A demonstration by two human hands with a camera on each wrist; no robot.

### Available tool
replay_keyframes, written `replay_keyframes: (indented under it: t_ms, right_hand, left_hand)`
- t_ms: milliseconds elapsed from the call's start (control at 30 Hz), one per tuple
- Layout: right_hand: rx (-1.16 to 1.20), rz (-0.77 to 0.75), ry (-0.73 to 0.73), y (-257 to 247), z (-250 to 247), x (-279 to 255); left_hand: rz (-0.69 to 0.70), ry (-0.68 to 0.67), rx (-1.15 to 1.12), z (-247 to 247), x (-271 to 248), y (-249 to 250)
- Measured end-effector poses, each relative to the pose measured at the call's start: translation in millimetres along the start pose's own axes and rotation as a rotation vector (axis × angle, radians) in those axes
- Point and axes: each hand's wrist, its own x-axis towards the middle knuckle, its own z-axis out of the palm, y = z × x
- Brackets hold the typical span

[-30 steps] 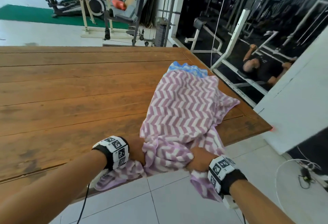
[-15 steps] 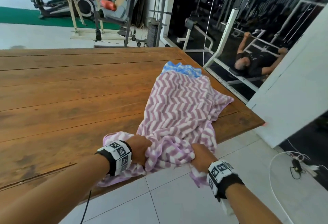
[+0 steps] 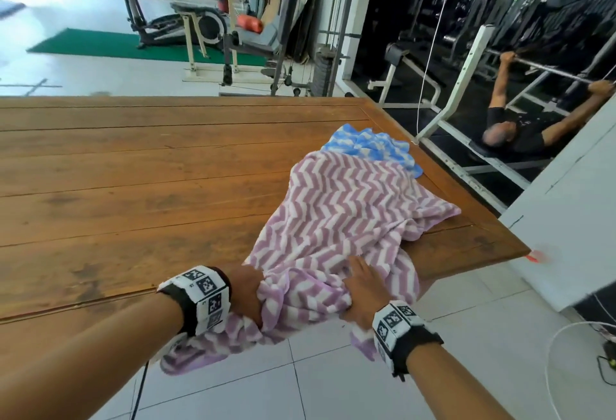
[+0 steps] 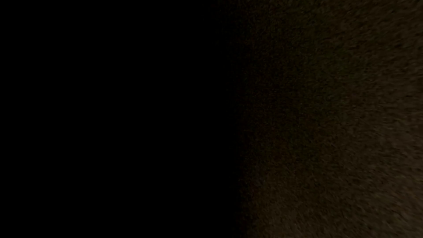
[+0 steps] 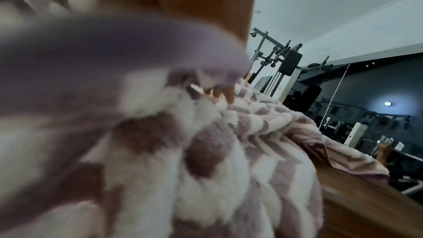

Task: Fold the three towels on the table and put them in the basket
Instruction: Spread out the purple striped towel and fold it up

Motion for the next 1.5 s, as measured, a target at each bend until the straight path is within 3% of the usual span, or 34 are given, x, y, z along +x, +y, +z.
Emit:
replay_keyframes:
  t_ms: [100,200,267,367,400,467,567,700,800,900,1133,1233,1333,1500]
  right_hand:
    - [0.206,-0.020,0.046,-1.5,3.3,0.3]
    - [0.233,-0.009,0.108,-6.5,3.0,-1.0]
    - [0.298,0.047,0.004,-5.0,-0.2,0.4]
    - [0.252,0.098,-0.183,-1.6,-10.5,2.4]
    - [0.189,0.096,-0.216,-1.7,-15.1,2.7]
    - [0.108,0.069,-0.237,-7.2,-25.8,1.7]
    - [0.146,0.038,-0.094,-15.1,-46.8,3.6]
    - [0.449,-0.090,0.081,-31.9,-96.4,7.8]
    - [0.395,-0.189,0.393,-56.1,-149.1,16.1]
    - [0.317,-0.317,0.636,-89.0,-209.7,20.0]
    - [0.369,-0.591,0.834,-185.9,-310.2,23.4]
    - [0.410,-0.677,0.867,-238.1,-333.3,19.8]
    - [0.473,-0.775,0.883,-288.5,-348.1,14.6]
    - [0.649,-0.849,0.724,-371.4,-367.4,3.7]
  left_hand:
    - [-0.036,0.064,0.104,13.9,-9.4,2.1]
    - [-0.018,0.126,0.079,20.0,-12.9,10.7]
    - [-0.032,0.103,0.058,18.6,-18.2,10.1]
    - [0.151,0.139,-0.018,21.5,-23.8,2.9]
    - [0.141,0.127,-0.008,19.2,-27.0,0.7]
    - [-0.070,0.184,-0.092,10.9,-31.3,7.0]
    - [-0.207,0.416,-0.140,-17.4,-47.7,-0.2]
    - [-0.290,0.753,-0.100,-60.5,-83.8,-21.3]
    - [-0.403,0.992,-0.083,-90.7,-114.3,-37.3]
    - [-0.506,1.169,-0.119,-120.9,-150.6,-55.1]
    - [-0.589,1.460,-0.231,-158.5,-243.2,-121.8]
    - [-0.544,1.589,-0.287,-159.6,-285.9,-156.3]
    - [-0.410,1.670,-0.363,-155.3,-331.3,-190.0]
    - [-0.106,1.630,-0.472,-143.1,-394.1,-252.2]
